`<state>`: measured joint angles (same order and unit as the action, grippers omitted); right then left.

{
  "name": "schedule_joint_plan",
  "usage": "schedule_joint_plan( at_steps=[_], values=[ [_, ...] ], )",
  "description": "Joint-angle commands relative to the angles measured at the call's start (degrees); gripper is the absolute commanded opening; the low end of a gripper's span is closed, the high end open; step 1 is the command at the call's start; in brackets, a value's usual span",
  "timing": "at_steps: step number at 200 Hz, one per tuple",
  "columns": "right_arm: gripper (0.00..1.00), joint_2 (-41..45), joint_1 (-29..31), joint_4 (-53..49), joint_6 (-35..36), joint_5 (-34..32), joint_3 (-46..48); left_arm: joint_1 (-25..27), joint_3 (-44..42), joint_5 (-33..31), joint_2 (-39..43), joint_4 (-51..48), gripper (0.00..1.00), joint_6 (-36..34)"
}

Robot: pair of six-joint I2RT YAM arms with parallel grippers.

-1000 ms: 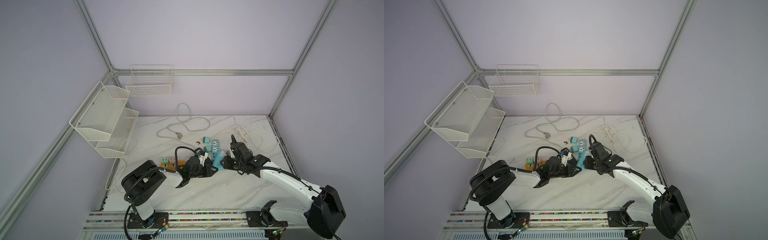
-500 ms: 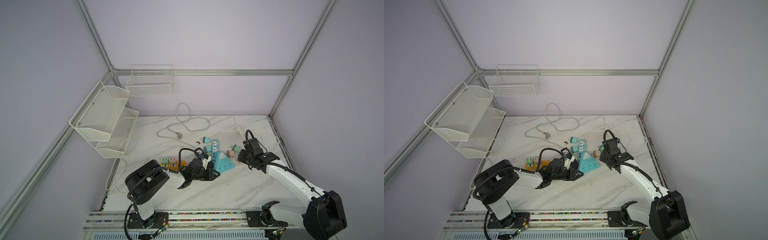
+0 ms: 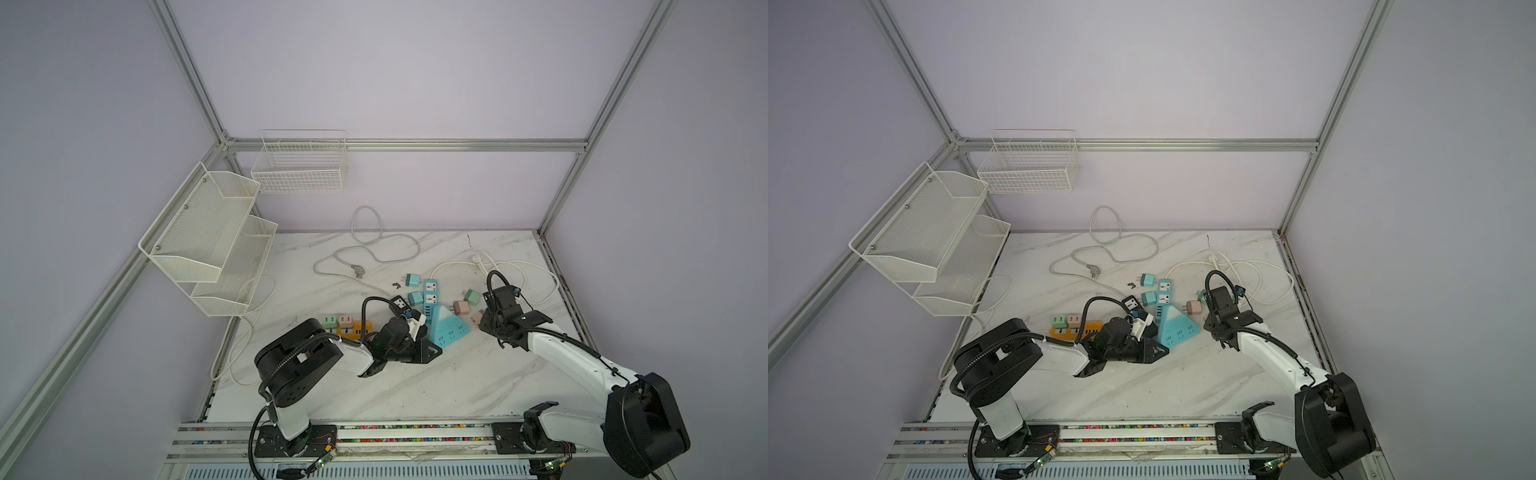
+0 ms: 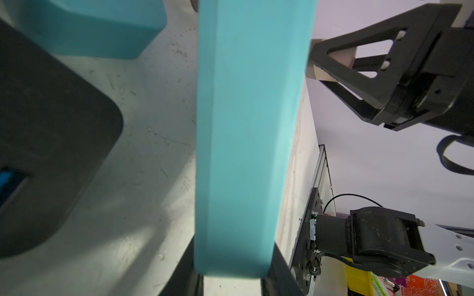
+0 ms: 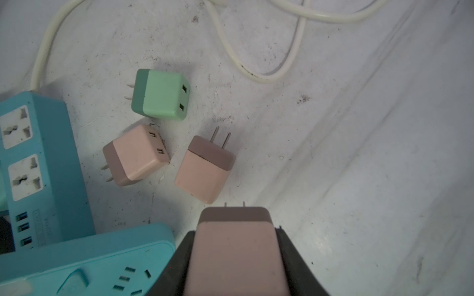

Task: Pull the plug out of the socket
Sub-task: 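Lower the pink adapter beside the loose adapters and open the right gripper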

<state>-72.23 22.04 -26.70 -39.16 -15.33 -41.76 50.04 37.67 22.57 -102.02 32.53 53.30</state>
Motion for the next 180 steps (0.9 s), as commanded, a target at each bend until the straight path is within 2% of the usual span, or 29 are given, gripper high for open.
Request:
schedule_joint_plan(
  at_steps=[1,88,180],
  values=[
    [0.23,-1.08,-0.32,1.43,-2.10,-1.44,1.47,0.06,2.56,-1.06,-1.51,-5.11,0.05,-0.69],
    [0.28,-3.76,-0.39,4.67,-4.87,1.87,4.70,0.15,2.41,-1.21,-2.17,-5.54,0.25,-1.29],
    [0.44,-4.07,-0.30,4.99,-5.12,2.71,6.67,0.14,2.82,-2.62,-0.25,-8.52,0.41,-3.02]
  ],
)
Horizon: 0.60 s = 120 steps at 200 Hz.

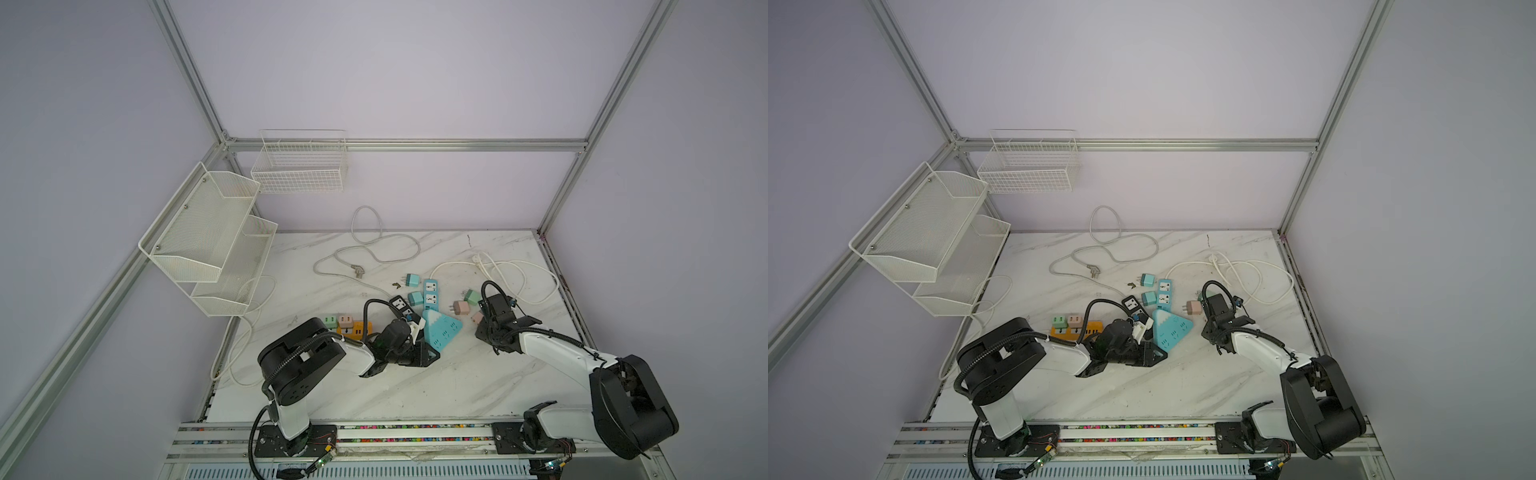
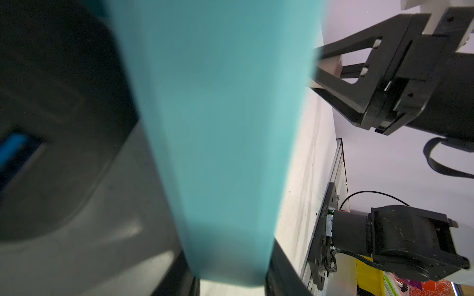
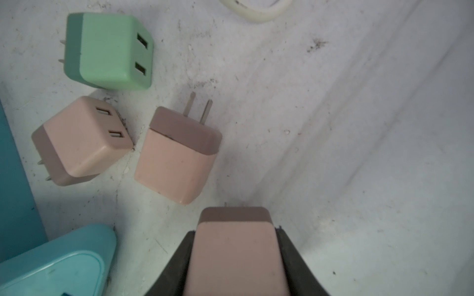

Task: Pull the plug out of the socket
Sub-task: 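Lower the pink adapter beside the loose adapters and open the right gripper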

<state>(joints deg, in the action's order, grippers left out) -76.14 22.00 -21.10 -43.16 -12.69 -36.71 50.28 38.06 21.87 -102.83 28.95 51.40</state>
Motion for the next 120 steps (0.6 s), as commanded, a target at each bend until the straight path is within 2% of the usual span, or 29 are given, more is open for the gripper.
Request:
schedule_joint_plan(
  at_steps=[1,59,88,120],
  values=[
    [0.44,-0.20,-0.32,-0.61,-1.09,0.14,1.59,-0.10,2.44,-1.96,0.59,-4.99,0.41,-1.21],
    [0.59,0.80,-0.24,-1.28,-0.70,1.26,1.50,-0.10,2.72,-3.07,2.91,-7.74,0.50,-2.79],
    [0.67,2.99,-0.25,-3.03,-0.23,1.10,0.30,-0.14,2.33,-3.90,4.36,-9.27,0.58,-3.40],
    [0.77,6.70,-0.28,-5.35,2.41,0.99,-2.30,-0.10,1.22,-6.34,10.25,-13.86,0.67,-5.64]
  ],
)
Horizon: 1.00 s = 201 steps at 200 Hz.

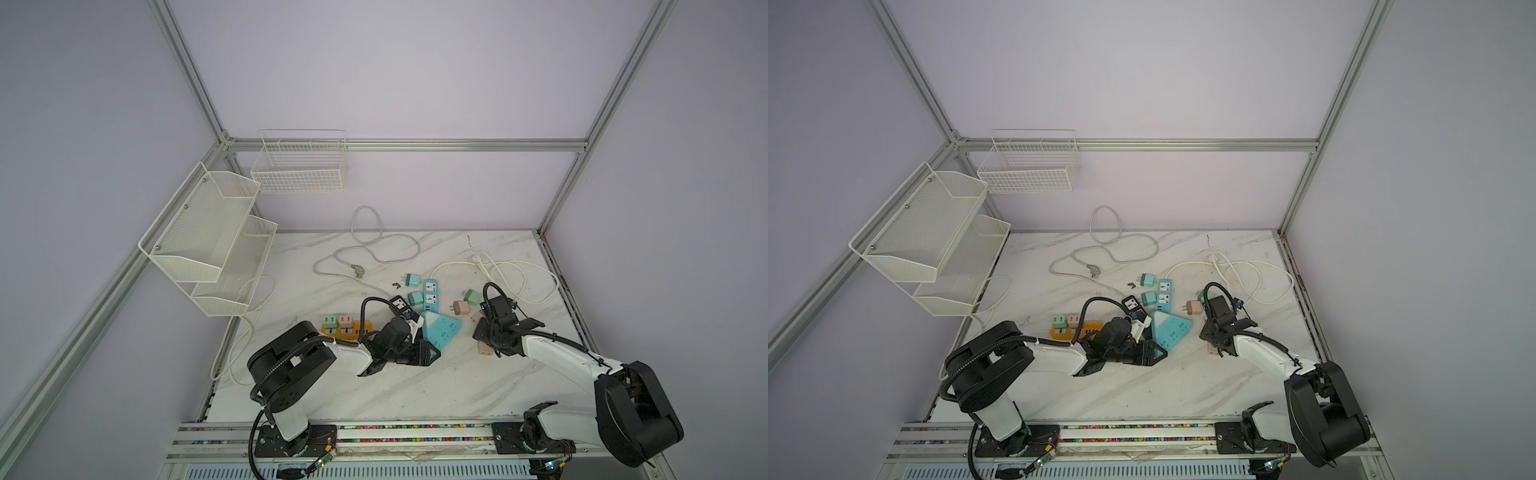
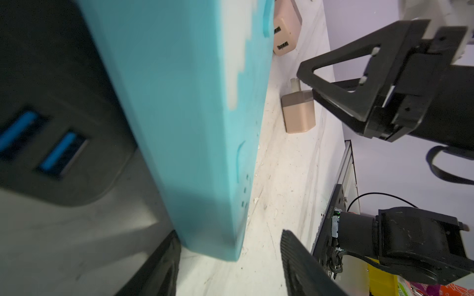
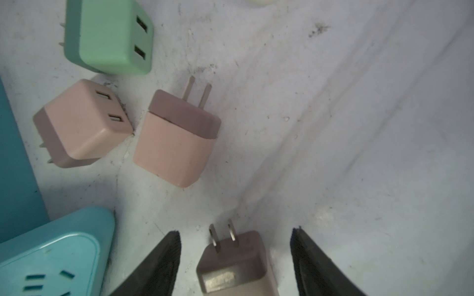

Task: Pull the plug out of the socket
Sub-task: 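Lower the pink adapter beside the loose adapters and open the right gripper, then release the teal socket with the left gripper while the right moves to the orange strip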

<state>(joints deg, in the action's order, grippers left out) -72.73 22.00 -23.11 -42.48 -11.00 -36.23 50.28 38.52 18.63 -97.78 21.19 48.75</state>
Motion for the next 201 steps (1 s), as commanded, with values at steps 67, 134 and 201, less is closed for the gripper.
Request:
schedule_joint_plan(
  at_steps=[67,134,201],
  values=[
    [0.84,8.01,2.55,-3.61,10.31,6.24,-12.29,-0.76,3.03,-11.86,22.19,-26.63,0.71,-8.83],
    [0.84,-2.60,18.07,10.26,20.69,12.27,-22.17,-4.87,9.70,-24.16,36.99,-48.70,0.71,-11.89],
    [0.83,-15.46,25.43,26.52,32.69,20.33,-26.13,-15.37,7.67,-27.75,44.95,-57.35,0.69,-11.89]
  ],
)
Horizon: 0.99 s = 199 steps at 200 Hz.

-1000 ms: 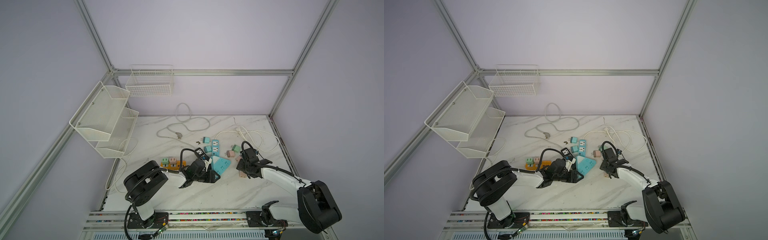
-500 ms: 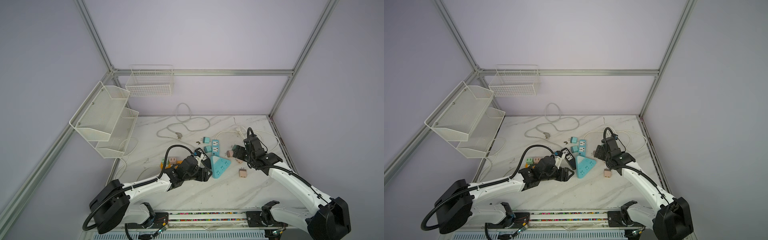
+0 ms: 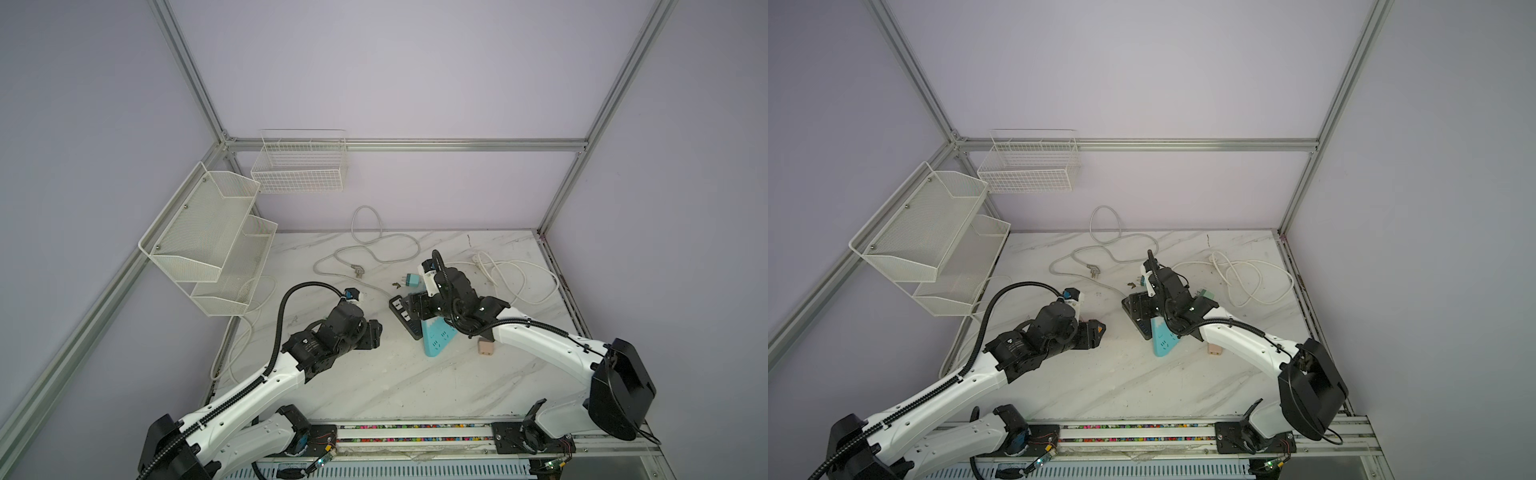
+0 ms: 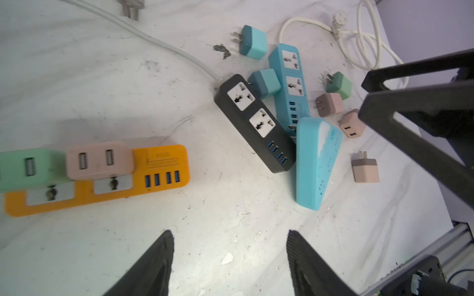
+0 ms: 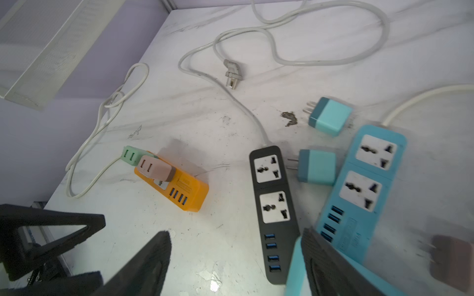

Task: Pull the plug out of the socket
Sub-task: 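Release the teal socket with the left gripper while the right moves to the orange strip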

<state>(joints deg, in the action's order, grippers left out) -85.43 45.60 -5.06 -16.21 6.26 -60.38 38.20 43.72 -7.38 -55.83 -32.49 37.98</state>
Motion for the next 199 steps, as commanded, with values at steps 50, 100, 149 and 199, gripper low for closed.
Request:
schedule_joint_plan(
  at_steps=[50,100,149,199],
  values=[
    [0.80,-14.44,5.81,7.79,15.90,7.95,-11.16,-9.89,-1.03,-2.53,9.87,-3.45,0.66,2.31],
    [0.76,-25.18,9.27,3.70,21.82,7.65,-20.92,-15.96,-7.38,0.36,14.63,-2.29,0.66,8.50],
    [0.73,-32.27,11.70,-0.50,27.06,7.00,-27.46,-16.31,-12.15,-2.98,17.80,-1.98,0.66,11.57],
    [0.68,-38.06,12.66,-3.79,29.70,5.64,-33.43,-16.49,-14.26,-5.64,19.42,-2.94,0.66,14.20]
  ],
)
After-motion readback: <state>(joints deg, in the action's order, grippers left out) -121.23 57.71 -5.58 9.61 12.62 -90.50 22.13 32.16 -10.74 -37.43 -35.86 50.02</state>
